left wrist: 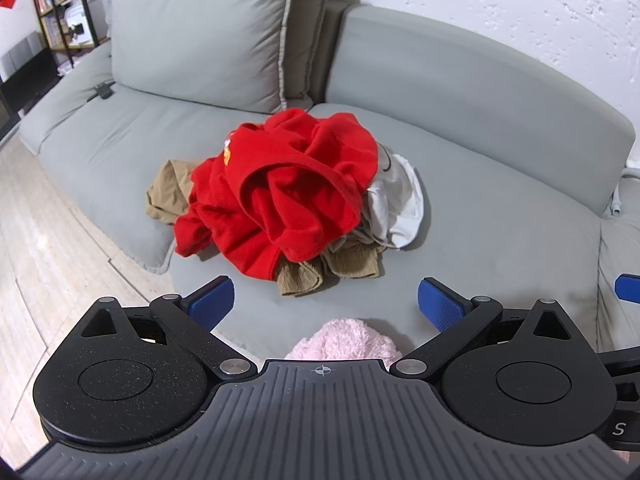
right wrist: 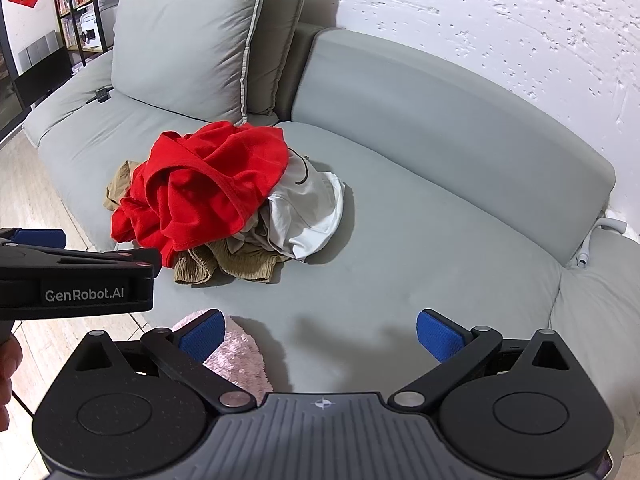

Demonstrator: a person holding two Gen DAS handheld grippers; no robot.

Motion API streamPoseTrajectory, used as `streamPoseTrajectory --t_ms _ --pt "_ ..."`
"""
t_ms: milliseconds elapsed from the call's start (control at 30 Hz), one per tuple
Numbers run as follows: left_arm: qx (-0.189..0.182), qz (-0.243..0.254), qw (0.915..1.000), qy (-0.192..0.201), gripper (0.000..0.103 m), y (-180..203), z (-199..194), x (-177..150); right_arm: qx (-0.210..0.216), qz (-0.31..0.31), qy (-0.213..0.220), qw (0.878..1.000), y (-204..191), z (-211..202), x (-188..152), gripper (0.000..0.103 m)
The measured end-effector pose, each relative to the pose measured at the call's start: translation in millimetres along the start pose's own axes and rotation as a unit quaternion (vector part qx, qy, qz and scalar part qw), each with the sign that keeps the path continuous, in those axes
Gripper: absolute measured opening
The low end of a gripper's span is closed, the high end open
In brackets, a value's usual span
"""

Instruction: Fold clothes

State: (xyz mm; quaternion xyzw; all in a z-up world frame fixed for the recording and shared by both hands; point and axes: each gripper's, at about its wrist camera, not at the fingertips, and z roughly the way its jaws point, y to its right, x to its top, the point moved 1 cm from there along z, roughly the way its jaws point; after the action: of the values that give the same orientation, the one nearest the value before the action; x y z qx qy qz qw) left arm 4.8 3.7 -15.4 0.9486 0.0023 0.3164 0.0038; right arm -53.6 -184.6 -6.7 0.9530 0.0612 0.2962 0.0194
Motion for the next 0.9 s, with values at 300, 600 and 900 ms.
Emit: streamPoseTrajectory --t_ms 300,600,900 --pt "0.002 0.0 1.0 -0.001 0.101 2.4 -2.5 2.4 -0.003 0.009 -0.002 1.0 -1.9 -0.3 -2.0 0.103" --pt "0.003 0.0 1.0 -0.003 0.101 5.0 -1.7 7.4 -0.003 0.012 -0.003 1.0 -1.9 0.1 -2.5 0.103" --pt "0.005 -0.001 1.0 -0.008 0.101 4.7 0.0 8.0 -0.001 0.013 -0.004 1.0 0.2 3.0 -1.7 0.103"
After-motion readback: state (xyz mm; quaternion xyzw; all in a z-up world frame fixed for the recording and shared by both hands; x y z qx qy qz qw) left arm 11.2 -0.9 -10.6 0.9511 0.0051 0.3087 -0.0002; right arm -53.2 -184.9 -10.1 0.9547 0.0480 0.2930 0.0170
